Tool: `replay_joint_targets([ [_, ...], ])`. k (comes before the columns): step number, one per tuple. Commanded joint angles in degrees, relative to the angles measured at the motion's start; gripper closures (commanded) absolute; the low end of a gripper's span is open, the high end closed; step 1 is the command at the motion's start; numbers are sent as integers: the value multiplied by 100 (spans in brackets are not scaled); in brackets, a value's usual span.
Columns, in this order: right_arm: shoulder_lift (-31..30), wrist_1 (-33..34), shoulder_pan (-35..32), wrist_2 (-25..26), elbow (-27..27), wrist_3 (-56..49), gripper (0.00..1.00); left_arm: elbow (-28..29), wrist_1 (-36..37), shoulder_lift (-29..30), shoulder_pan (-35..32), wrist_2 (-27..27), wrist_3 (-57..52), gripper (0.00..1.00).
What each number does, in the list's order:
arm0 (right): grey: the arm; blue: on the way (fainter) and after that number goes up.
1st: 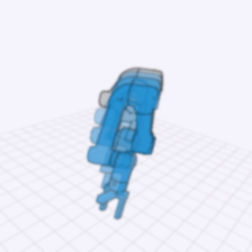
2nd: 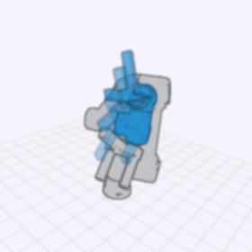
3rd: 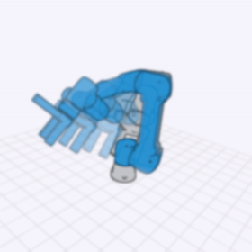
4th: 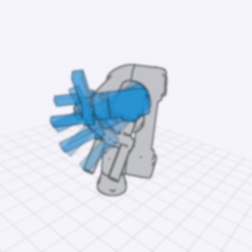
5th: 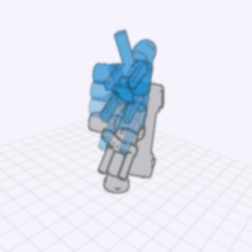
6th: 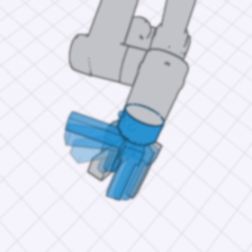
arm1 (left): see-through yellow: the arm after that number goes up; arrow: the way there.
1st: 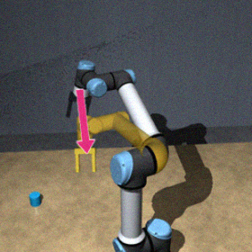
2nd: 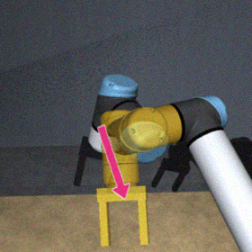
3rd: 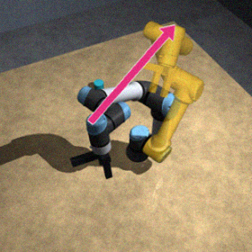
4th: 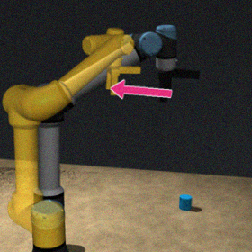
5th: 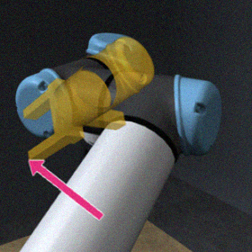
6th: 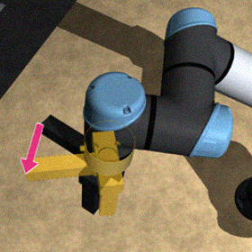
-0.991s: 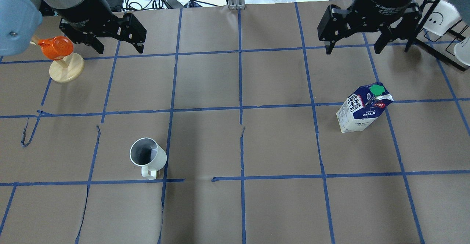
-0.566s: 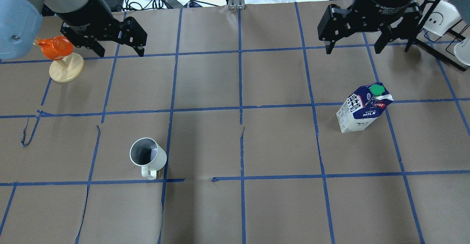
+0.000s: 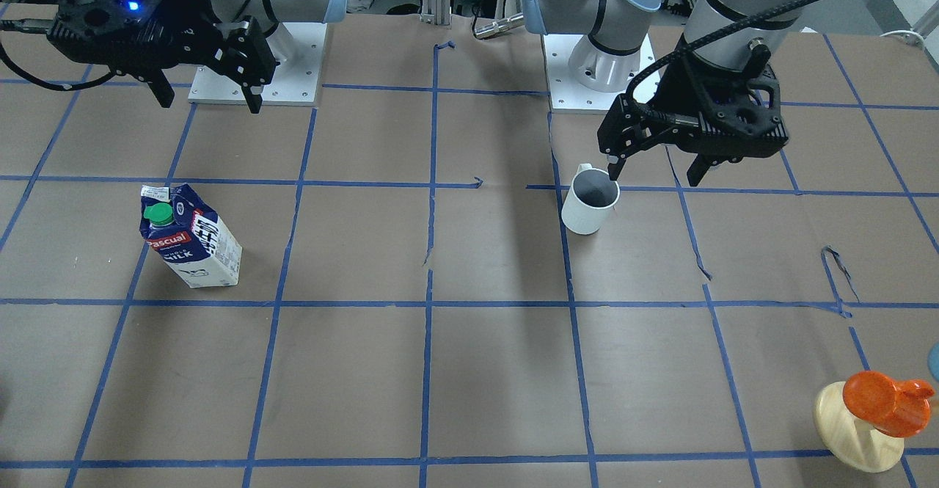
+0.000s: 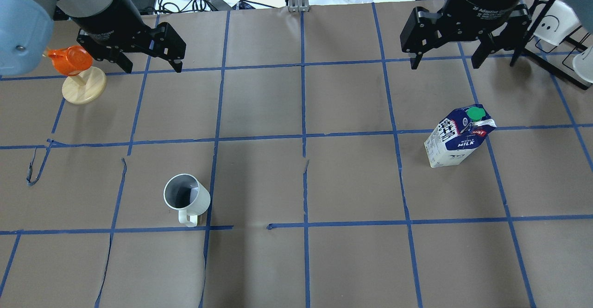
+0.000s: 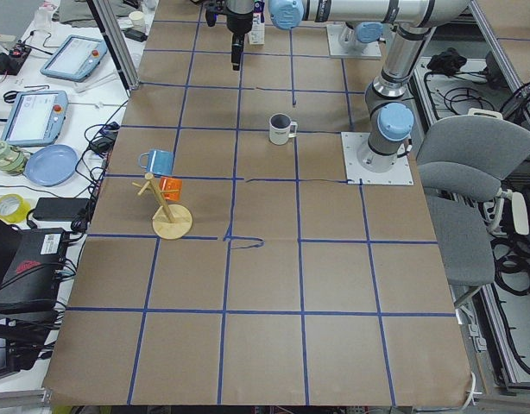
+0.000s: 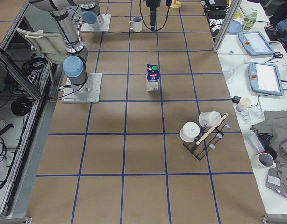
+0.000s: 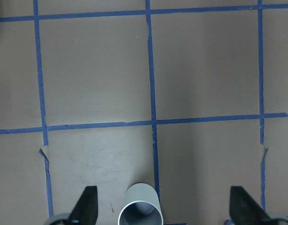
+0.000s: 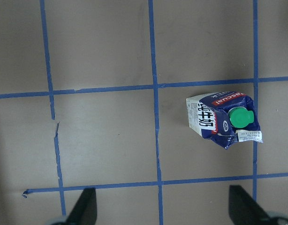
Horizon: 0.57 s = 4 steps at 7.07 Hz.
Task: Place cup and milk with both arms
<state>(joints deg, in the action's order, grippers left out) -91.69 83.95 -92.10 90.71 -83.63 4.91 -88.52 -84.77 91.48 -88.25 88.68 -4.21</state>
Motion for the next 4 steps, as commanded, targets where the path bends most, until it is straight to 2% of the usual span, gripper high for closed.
replay_joint_targets([
  [1, -6, -2, -1, -9, -13, -7, 0, -399, -57, -173, 10, 26, -18, 0],
  [3, -7, -2, -1, 0, -5, -7, 0, -1208, 170, -437, 219, 403, -437, 0],
  [4, -7, -2, -1, -9, -13, -16, 0, -1568, 302, -456, 499, 352, -431, 0],
])
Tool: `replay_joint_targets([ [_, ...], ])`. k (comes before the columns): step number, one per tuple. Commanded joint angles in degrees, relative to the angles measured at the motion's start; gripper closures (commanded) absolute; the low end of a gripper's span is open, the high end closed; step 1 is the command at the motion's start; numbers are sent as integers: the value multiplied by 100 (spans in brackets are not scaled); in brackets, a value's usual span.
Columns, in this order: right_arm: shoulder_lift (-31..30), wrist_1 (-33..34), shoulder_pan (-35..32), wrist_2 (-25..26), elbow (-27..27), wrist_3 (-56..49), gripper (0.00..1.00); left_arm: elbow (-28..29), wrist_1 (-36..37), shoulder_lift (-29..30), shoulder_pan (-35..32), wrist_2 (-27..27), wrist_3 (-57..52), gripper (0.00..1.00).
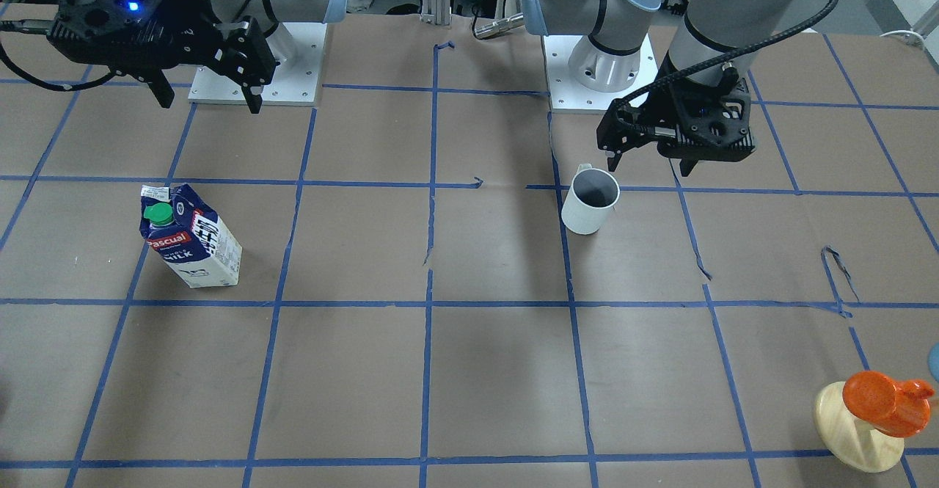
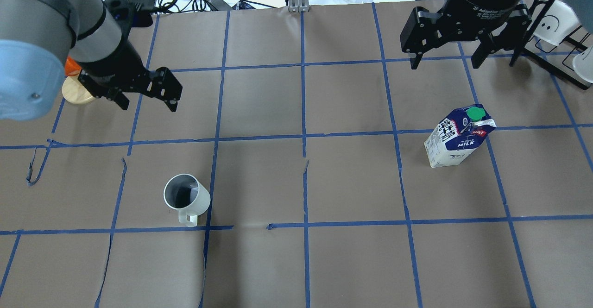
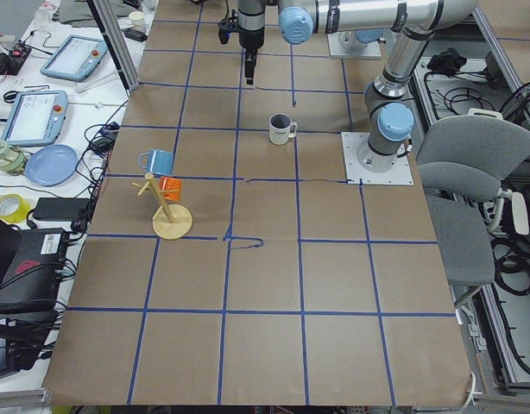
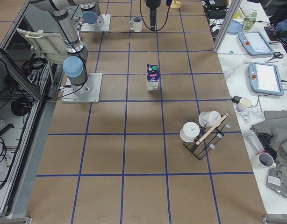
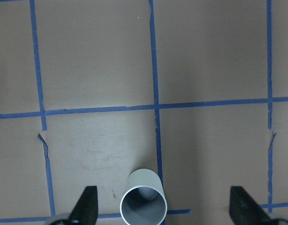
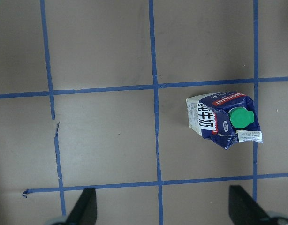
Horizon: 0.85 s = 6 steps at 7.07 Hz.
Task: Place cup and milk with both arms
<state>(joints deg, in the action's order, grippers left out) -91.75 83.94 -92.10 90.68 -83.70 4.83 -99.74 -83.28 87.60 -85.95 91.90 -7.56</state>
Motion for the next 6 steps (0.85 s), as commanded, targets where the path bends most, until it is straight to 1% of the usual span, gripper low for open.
replay_joint_targets([
  [1, -1, 0, -1, 2, -15, 0, 0, -937, 772, 2, 428, 21, -96, 0],
  [2, -1, 0, -1, 3, -24, 0, 0, -1586, 1291, -15, 430, 12, -96, 0],
  [3, 8, 0, -1, 3, -24, 0, 0, -2114, 1740, -67, 430, 29, -113, 0],
  [4, 8, 0, -1, 3, -24, 0, 0, -2276, 1797, -103, 412, 30, -96, 0],
  [6, -1, 0, -1, 3, -24, 0, 0, -2392, 1780, -68, 421, 3, -61, 0],
])
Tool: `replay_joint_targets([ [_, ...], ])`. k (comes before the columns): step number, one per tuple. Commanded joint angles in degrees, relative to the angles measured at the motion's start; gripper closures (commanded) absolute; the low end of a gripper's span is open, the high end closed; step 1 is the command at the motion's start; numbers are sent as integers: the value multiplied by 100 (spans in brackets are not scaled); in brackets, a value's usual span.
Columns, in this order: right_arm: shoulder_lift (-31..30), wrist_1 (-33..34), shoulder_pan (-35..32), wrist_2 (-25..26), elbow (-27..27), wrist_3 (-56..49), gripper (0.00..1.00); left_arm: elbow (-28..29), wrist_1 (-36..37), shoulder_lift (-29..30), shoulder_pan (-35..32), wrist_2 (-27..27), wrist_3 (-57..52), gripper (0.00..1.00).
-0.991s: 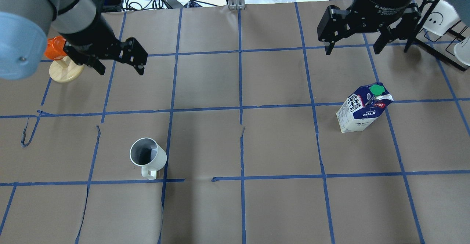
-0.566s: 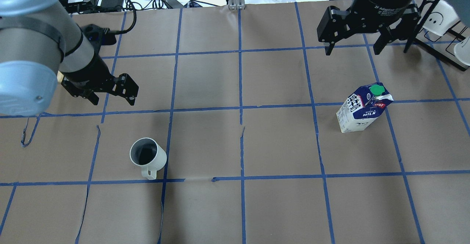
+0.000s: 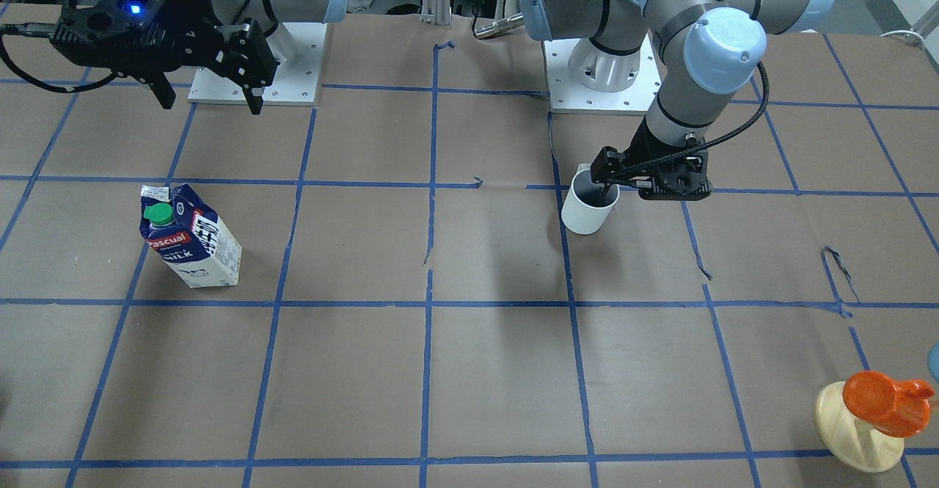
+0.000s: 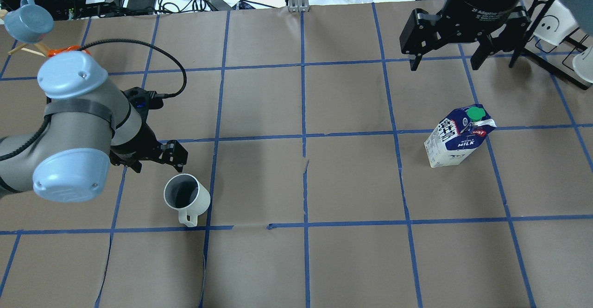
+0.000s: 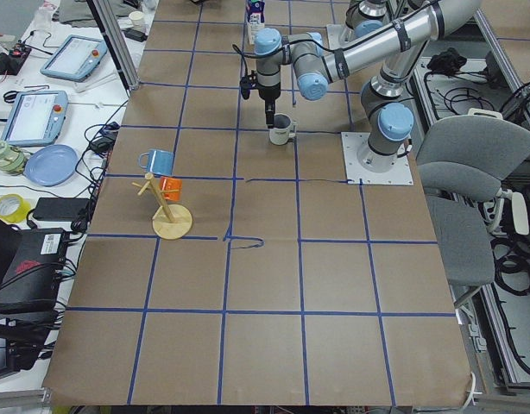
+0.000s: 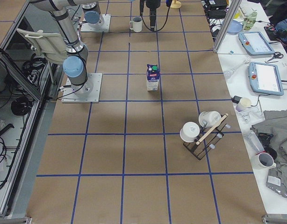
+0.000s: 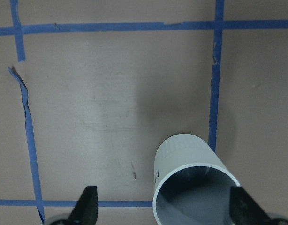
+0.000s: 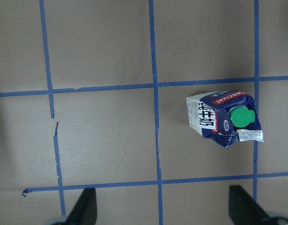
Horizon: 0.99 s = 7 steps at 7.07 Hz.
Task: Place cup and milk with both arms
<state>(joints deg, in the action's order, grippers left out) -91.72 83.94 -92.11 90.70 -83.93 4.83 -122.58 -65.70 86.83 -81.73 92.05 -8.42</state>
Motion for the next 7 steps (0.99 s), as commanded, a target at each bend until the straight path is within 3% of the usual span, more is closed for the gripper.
replay_joint_targets([
  [1, -3, 0, 0, 0, 0, 0, 0, -247, 39, 9, -1, -12, 7, 0],
  [4, 5, 0, 0, 9, -9, 0, 0, -546, 337, 97, 7, -12, 7, 2],
  [5, 14, 0, 0, 9, -18, 0, 0, -582, 434, 114, 25, -12, -11, 11],
  [7, 5, 0, 0, 9, -9, 0, 0, -600, 610, 254, 25, -12, -46, 55],
])
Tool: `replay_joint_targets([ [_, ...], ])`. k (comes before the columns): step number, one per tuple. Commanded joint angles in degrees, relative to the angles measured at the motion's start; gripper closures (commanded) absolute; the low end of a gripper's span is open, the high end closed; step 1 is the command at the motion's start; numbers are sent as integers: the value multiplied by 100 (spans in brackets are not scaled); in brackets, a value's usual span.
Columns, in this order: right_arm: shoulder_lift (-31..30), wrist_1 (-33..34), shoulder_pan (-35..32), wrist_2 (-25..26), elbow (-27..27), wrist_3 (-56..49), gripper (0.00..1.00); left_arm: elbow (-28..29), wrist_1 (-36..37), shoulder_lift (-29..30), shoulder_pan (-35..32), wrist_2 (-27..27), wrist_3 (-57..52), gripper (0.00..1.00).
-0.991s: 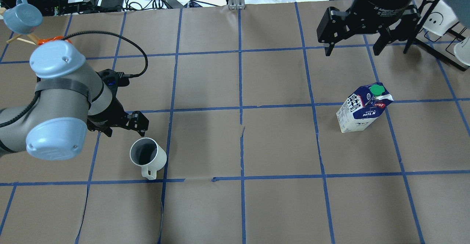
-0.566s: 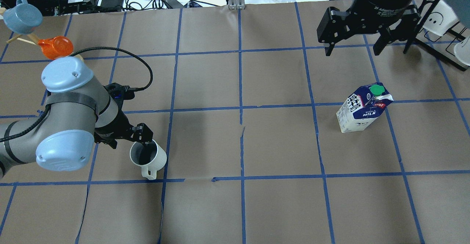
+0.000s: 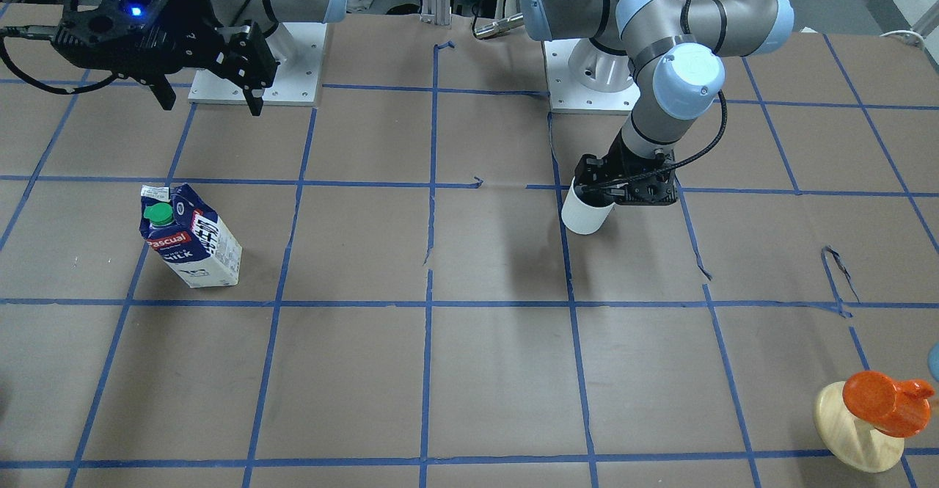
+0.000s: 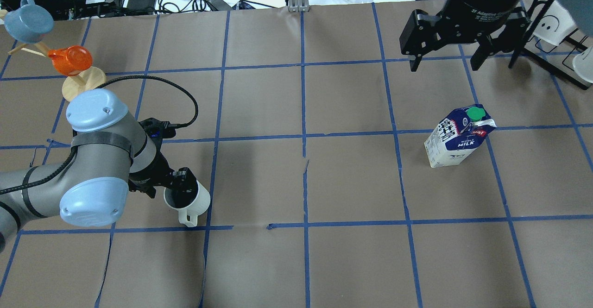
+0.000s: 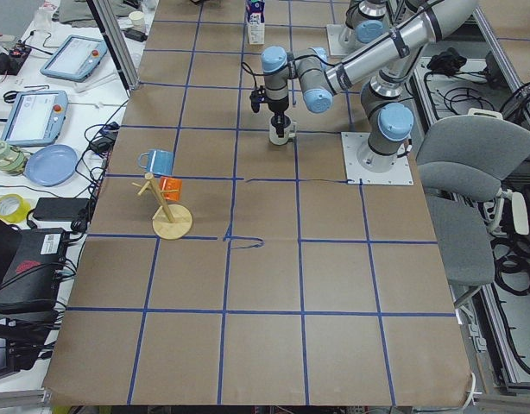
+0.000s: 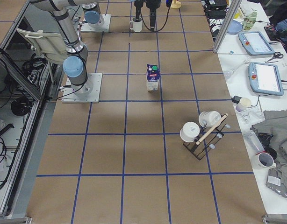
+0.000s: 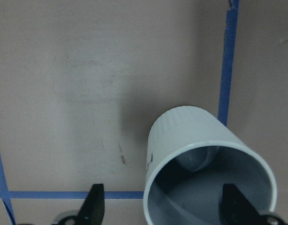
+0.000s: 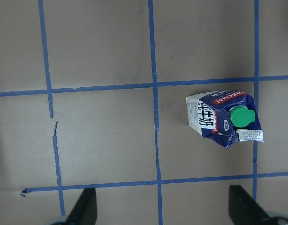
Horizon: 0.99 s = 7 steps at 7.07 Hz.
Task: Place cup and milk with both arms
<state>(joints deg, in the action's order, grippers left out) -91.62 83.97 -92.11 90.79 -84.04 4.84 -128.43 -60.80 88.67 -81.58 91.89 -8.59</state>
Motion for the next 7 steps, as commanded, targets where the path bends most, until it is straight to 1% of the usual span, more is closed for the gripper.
replay_joint_targets([
  [1, -5, -4, 0, -9, 10, 8, 0, -15, 200, 115, 10, -40, -11, 84],
  [2, 3, -4, 0, -9, 2, 9, 0, -41, 183, 133, -7, -388, -2, 100],
  [4, 12, -4, -9, -9, 28, 9, 0, 20, 480, 115, -16, -435, 68, 100],
  [5, 12, -4, -9, -9, 19, 9, 0, 142, 499, 98, -16, -453, 86, 100],
  [6, 12, -4, -9, -9, 19, 9, 0, 613, 430, 132, -190, -453, 416, 100],
  [7, 12, -4, -9, -9, 19, 9, 0, 1305, 307, 263, -514, -453, 785, 100],
])
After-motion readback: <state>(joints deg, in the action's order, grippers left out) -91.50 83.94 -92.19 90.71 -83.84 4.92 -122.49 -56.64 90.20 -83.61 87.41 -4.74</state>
